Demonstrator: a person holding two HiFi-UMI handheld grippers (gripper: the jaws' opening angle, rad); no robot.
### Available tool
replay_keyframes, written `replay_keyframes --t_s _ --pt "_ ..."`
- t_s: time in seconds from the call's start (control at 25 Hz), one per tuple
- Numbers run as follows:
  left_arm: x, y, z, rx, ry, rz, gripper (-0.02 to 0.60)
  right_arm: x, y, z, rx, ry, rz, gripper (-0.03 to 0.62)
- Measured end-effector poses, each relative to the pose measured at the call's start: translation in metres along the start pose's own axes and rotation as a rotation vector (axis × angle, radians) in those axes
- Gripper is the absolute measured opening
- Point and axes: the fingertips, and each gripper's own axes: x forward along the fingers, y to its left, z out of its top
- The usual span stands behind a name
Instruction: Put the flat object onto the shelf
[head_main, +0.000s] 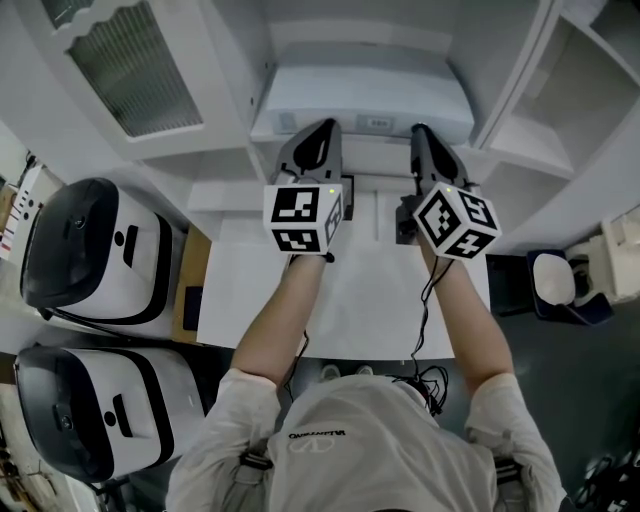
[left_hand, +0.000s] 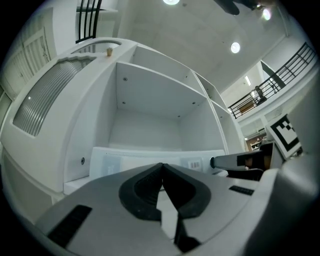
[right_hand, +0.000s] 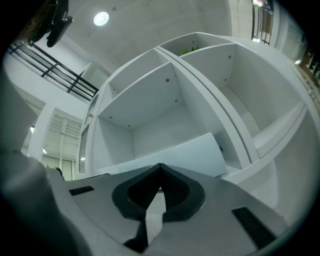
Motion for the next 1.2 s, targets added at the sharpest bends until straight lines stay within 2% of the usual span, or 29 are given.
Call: replay_keyframes --t_s 0.24,0.44,0.56,0.68,0.8,0.92,1.2 --pt "-0.011 -0.001 0.006 0.0 -0.051 -0.008 0.005 -0.009 0.0 0.004 0.038 -0.019 0.016 0.011" --pt "-0.072 -0.012 -0.003 0.041 -0.101 -0.012 0.005 -0.062 -0.008 0.009 0.053 -0.061 0.023 0.011" --pt "-0.108 -0.018 -0.027 0.015 -0.087 -0.018 0.005 -0.102 -0.014 -0.008 0.025 -0.034 0.014 0.011" --pt "-0.139 -0.014 -0.055 -0.013 -0.056 0.011 0.005 -0.139 -0.019 -0.034 -0.014 -0.004 0.009 0.011" --pt "-0.161 -0.011 -0.079 -0.012 -0.027 0.031 0.005 -0.168 -0.026 -0.06 -0.01 0.026 0.013 0.011" --pt "-0.177 -0.012 -0.098 -0.012 0.003 0.041 0.005 -0.188 -0.037 -0.083 -0.02 0.077 -0.02 0.01" --pt "-0.193 -0.013 -0.111 -0.02 0.026 0.077 0.005 -0.213 -0.049 -0.095 -0.005 0.071 -0.036 0.009"
